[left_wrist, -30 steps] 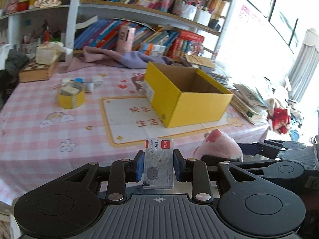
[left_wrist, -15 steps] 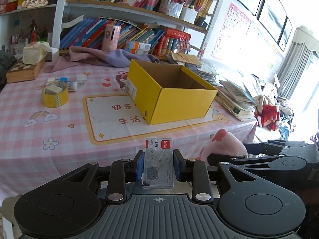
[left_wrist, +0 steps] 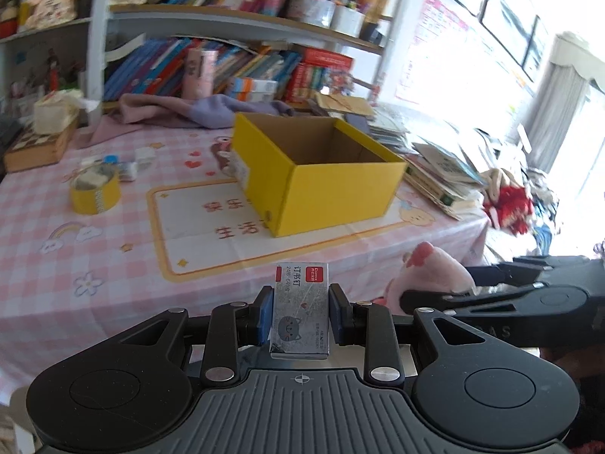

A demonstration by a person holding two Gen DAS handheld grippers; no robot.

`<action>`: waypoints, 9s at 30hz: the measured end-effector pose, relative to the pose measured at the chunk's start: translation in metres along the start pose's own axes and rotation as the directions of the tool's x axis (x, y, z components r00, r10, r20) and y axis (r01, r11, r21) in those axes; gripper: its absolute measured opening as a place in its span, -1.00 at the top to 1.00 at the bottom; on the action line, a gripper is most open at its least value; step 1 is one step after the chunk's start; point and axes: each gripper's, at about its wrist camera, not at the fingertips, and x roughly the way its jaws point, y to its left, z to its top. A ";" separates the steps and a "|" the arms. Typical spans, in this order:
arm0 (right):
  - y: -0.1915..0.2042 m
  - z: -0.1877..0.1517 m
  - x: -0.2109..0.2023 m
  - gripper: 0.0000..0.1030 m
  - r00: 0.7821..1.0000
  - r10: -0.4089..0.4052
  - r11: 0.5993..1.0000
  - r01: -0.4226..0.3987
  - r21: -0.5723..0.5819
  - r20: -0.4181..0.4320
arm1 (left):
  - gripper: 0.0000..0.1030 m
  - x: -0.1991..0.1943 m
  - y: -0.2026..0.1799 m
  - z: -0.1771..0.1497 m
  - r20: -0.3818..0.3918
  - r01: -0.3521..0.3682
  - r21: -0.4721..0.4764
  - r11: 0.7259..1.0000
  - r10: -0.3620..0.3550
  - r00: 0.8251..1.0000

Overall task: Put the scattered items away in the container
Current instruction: 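Lift the pig and card with both tools and carry them toward the yellow box, then lower the pig and card into the box and open both tools, then withdraw both tools from the box back over the table, then move the left tool toward the yellow tape roll, then grasp the yellow tape roll rim with the left tool and lift it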

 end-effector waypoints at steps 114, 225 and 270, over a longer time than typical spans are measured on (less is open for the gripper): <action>-0.114 0.184 0.145 -0.62 0.959 0.106 0.991 -0.080 -0.106 0.262 | -0.72 0.144 0.000 0.147 0.161 -0.368 -0.030 0.929 0.368 0.916; 0.121 0.164 0.190 -0.49 0.943 0.331 0.904 -0.307 -0.297 0.032 | -0.76 0.062 0.159 0.074 -0.065 -0.539 -0.095 0.837 0.535 0.843; 0.100 0.234 0.294 -0.48 0.942 0.333 0.915 -0.331 -0.231 -0.033 | -0.85 0.227 0.264 0.113 -0.180 -0.523 -0.105 0.846 0.501 0.847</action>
